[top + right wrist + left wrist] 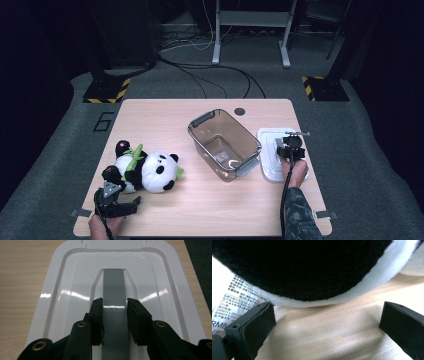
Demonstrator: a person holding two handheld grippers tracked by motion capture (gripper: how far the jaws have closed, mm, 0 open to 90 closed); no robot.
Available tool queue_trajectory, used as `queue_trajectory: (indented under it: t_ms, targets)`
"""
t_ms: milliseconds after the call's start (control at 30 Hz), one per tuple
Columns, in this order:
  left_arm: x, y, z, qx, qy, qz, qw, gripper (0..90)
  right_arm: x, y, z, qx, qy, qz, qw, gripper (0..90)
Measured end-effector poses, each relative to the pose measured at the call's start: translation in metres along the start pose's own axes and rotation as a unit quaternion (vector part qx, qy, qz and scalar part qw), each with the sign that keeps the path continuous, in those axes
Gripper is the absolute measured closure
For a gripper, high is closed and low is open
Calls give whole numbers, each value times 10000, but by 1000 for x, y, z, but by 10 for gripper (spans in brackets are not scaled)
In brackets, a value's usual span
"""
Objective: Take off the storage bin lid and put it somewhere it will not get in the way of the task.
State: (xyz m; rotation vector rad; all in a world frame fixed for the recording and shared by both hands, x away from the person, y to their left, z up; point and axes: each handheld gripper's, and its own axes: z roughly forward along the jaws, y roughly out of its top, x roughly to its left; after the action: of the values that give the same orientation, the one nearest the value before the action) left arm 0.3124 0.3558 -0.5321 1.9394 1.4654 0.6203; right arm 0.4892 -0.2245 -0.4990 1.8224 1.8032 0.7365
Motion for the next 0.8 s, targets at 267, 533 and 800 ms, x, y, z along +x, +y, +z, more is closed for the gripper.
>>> queue_trajectory:
  t_ms: [267,533,800]
  targets:
    - [0,0,0,-4,1,-19,10000,0,-3,-5,-16,-168,280,-7,9995,252]
    - [-1,0,0,-10,-12,-50,10000,0,-3,-22,-40,-325,620,-230,9973,98]
    - [-1,0,0,-9,-11,-48,10000,0,2,-39,-60,-361,853,-492,9945,0]
